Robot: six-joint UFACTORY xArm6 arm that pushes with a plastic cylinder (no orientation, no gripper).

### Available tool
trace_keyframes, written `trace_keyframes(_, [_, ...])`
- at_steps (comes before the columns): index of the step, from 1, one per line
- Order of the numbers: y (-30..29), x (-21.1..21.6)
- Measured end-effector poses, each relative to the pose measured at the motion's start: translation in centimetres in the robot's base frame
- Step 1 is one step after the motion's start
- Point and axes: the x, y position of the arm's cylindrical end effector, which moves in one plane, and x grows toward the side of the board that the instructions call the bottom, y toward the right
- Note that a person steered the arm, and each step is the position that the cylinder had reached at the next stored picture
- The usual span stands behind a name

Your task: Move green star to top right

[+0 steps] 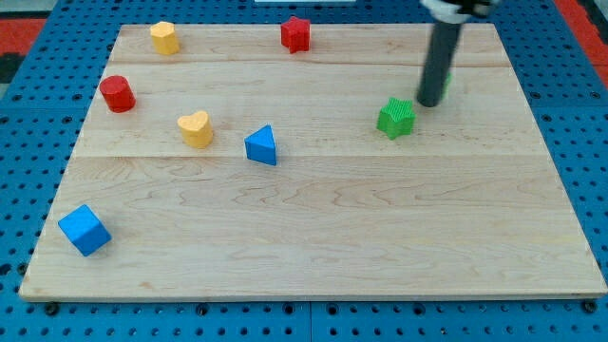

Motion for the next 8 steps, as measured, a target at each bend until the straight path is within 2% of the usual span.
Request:
trace_keyframes(1, [3.1,4.7])
trace_keyframes(2, [-2.6,7.8])
trace_keyframes(3, [-7.4,0.2])
trace_keyframes(4, [-8.0,-5.8])
trace_keyframes(5, [-6.8,-1.2])
trace_keyframes(6, [-14.1,-1.2])
trace_keyframes(7, [-13.2,-4.9])
trace_keyframes(8, [-6.6,-7.5])
